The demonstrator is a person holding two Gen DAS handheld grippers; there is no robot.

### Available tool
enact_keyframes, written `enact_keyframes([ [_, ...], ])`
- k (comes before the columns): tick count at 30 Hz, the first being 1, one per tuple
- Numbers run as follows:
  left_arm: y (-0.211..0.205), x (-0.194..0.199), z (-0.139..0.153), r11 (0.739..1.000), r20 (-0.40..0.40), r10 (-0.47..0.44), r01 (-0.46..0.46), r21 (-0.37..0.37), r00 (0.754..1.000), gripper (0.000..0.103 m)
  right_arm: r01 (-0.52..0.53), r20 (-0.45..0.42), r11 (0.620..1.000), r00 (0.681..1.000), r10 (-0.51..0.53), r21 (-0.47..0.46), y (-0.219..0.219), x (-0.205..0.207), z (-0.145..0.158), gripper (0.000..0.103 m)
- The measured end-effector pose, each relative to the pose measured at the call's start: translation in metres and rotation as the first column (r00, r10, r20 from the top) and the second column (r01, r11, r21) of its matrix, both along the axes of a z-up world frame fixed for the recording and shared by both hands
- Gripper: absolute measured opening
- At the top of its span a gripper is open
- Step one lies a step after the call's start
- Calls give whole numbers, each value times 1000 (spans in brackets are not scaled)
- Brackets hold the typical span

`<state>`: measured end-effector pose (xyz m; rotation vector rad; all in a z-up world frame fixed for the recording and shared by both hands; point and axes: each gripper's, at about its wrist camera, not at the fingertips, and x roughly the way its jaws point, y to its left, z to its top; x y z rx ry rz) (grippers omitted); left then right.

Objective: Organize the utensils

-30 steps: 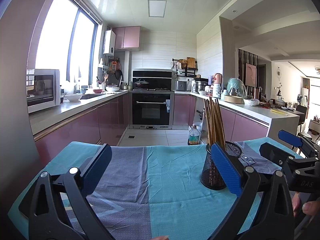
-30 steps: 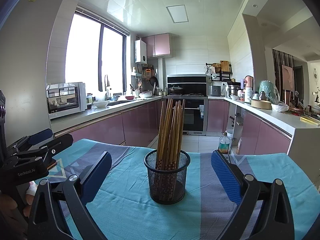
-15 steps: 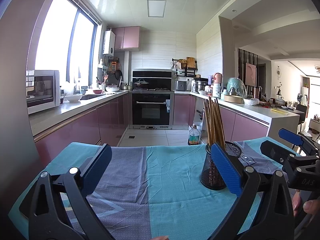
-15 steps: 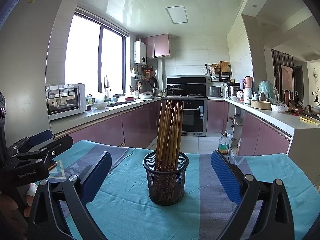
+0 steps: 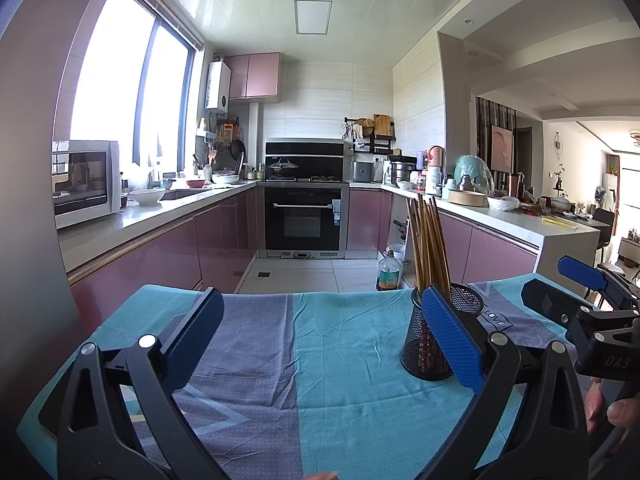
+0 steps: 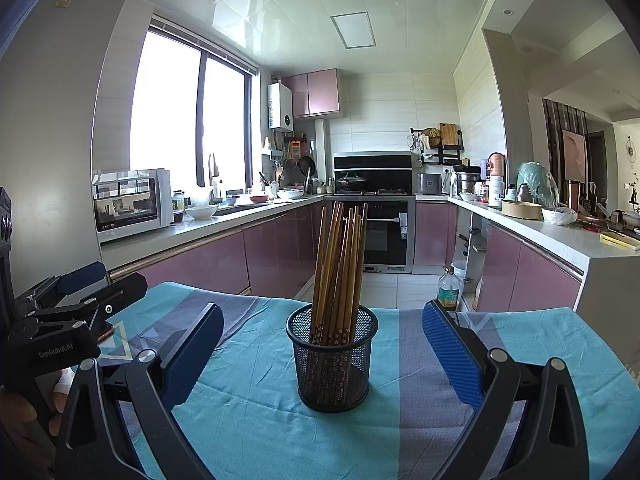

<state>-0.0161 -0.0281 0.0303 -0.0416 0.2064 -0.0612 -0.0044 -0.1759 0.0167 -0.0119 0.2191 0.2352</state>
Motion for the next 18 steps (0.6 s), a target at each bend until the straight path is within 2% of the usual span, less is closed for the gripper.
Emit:
enact_keyframes([
  [18, 0, 0, 0, 1000, -2, 0, 0, 1, 1000, 98, 0, -2, 1000, 1000, 0, 9, -1, 1, 2, 96],
])
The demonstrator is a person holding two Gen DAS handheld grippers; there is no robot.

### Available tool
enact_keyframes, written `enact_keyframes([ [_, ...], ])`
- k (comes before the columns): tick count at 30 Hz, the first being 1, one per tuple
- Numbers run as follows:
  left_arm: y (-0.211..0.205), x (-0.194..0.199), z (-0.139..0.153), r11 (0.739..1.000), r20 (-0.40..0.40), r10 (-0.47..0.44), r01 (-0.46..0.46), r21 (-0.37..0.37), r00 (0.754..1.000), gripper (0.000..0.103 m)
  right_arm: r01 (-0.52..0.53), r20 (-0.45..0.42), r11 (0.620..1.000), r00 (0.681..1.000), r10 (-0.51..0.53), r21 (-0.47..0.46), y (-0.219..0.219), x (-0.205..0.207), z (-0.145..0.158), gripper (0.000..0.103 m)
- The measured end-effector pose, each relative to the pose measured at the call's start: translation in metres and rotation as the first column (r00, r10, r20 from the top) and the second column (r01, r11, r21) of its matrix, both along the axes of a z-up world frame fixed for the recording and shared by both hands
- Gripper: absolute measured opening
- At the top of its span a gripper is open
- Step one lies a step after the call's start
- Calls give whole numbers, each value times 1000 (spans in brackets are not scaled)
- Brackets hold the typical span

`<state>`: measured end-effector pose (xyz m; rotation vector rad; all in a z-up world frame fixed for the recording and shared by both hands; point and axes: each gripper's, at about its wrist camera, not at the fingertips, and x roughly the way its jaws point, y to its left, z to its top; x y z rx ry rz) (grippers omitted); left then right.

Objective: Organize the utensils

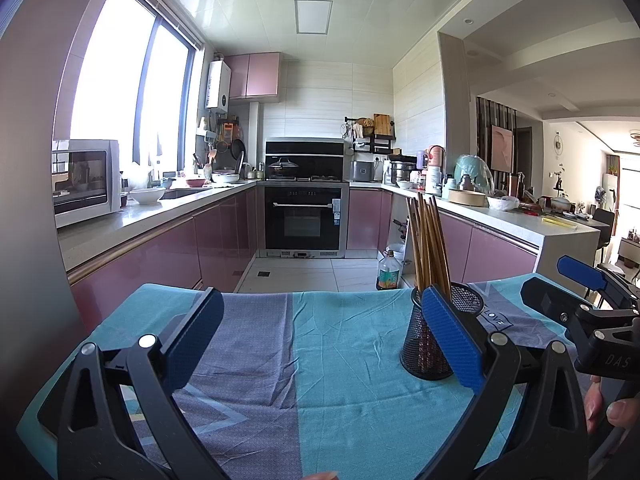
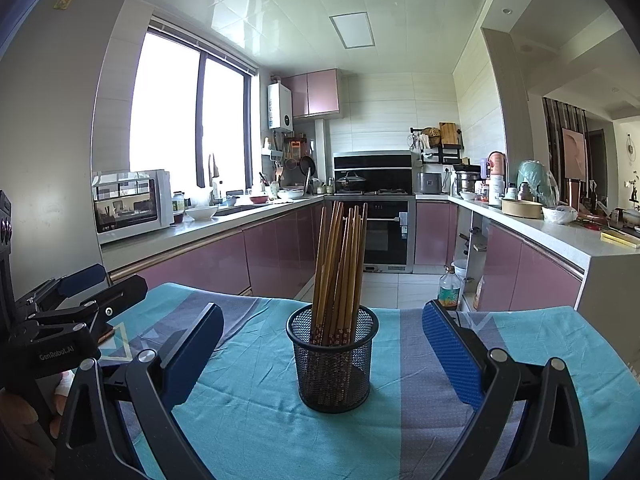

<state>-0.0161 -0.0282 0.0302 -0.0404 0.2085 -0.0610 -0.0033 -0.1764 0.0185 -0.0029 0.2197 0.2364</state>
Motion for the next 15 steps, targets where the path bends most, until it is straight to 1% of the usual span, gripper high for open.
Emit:
enact_keyframes([
  [15, 0, 0, 0, 1000, 0, 1, -1, 1, 1000, 98, 1, -3, 1000, 1000, -1, 1, 0, 1, 0, 96],
])
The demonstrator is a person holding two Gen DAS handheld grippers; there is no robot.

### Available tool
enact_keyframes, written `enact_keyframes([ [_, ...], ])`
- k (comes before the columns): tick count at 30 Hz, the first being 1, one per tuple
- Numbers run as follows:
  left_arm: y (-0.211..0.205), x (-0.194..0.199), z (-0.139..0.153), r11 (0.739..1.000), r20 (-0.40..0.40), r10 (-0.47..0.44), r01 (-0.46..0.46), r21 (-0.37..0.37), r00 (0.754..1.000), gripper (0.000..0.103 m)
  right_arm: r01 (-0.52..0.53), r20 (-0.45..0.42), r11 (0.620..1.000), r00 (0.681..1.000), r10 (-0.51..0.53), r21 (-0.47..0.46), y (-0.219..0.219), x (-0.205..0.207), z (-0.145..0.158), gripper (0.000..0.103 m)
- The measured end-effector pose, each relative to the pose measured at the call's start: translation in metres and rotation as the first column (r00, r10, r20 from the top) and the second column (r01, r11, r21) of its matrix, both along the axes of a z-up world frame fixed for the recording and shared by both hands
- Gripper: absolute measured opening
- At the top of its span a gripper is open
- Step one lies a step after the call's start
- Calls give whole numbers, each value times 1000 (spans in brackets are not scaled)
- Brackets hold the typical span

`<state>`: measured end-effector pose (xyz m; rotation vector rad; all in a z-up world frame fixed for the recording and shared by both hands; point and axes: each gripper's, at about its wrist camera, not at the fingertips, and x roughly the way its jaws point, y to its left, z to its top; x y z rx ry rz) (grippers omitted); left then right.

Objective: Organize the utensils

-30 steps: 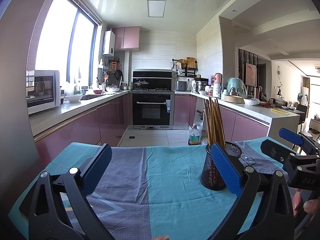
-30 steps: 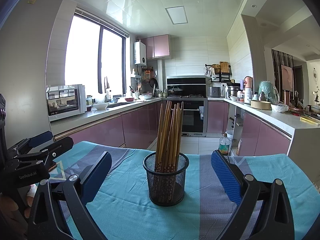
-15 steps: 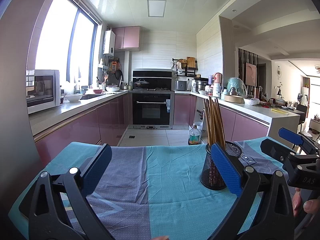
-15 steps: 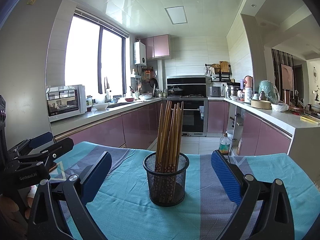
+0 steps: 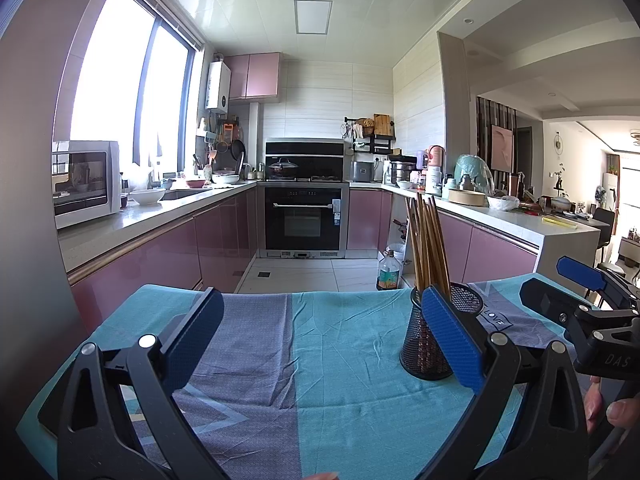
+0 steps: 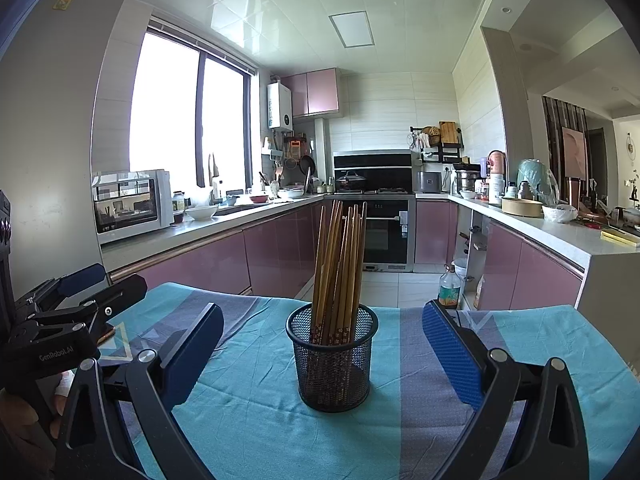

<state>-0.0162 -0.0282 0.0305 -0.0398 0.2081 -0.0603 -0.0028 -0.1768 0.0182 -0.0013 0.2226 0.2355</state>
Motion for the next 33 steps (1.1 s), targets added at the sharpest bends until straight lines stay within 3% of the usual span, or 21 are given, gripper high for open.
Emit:
enact_keyframes([
  [33, 1, 1, -2, 1000, -4, 6, -6, -8, 1000, 98, 3, 5, 1000, 1000, -3, 1, -1, -1, -1, 96],
])
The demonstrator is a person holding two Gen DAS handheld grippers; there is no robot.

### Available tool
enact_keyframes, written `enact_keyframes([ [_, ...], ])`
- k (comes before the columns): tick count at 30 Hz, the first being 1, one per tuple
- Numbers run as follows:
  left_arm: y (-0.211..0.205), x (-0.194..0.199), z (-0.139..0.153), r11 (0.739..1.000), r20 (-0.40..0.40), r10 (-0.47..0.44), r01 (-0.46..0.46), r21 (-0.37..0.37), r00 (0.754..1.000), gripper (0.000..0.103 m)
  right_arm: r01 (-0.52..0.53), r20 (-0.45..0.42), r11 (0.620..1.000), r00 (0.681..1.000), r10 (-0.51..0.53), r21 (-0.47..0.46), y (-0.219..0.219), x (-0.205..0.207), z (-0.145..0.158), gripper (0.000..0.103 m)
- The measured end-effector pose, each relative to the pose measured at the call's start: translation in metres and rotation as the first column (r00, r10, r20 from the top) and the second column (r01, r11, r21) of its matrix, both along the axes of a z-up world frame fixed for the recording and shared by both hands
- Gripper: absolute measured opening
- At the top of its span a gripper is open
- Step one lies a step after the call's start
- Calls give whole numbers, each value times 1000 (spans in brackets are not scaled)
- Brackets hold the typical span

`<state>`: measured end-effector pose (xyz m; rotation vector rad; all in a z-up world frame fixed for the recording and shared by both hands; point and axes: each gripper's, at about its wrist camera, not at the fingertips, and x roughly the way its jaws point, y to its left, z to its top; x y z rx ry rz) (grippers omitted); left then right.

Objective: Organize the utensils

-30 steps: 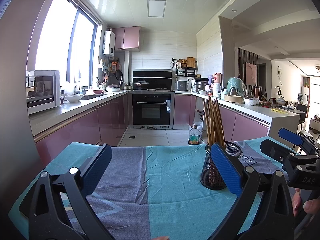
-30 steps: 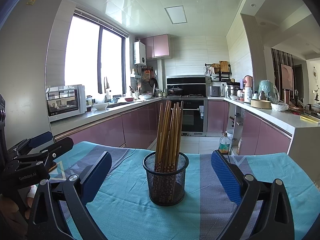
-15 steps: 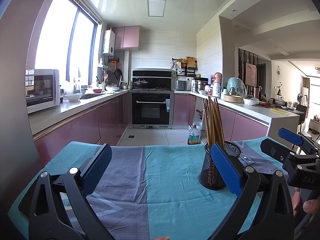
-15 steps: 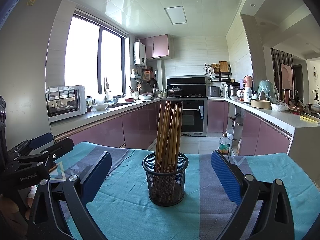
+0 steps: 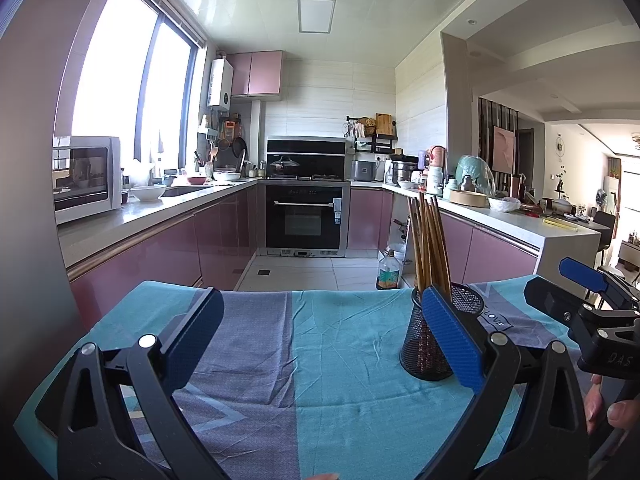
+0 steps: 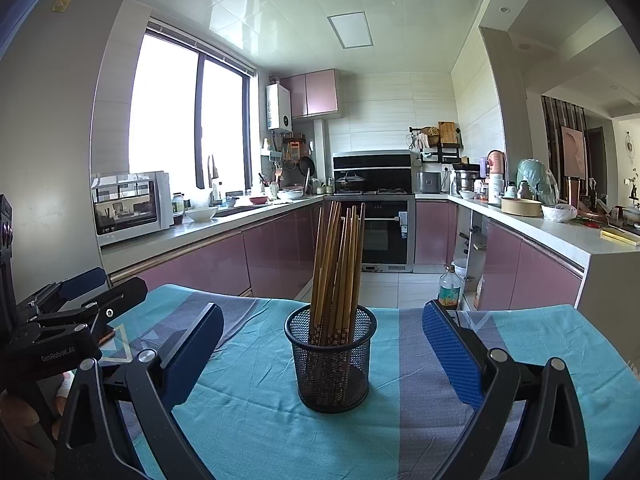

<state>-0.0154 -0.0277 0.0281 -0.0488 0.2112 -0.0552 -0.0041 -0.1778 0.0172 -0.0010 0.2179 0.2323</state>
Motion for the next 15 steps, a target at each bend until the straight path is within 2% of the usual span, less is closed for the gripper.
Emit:
enact_keyframes([
  [6, 0, 0, -1, 1000, -1, 14, -14, -1, 1000, 98, -1, -3, 1000, 1000, 1, 0, 0, 0, 0, 96],
  [10, -1, 5, -5, 1000, -35, -1, 1, 5, 999, 98, 3, -17, 1000, 1000, -3, -8, -2, 3, -2, 96],
  [12, -1, 9, -8, 1000, -54, -2, 2, 7, 999, 98, 21, -48, 1000, 999, -22, -23, -9, 9, -5, 96],
  [15, 1, 19, -14, 1000, -109, -12, 12, 7, 994, 98, 75, -148, 996, 986, -82, -55, -29, 29, -17, 96],
])
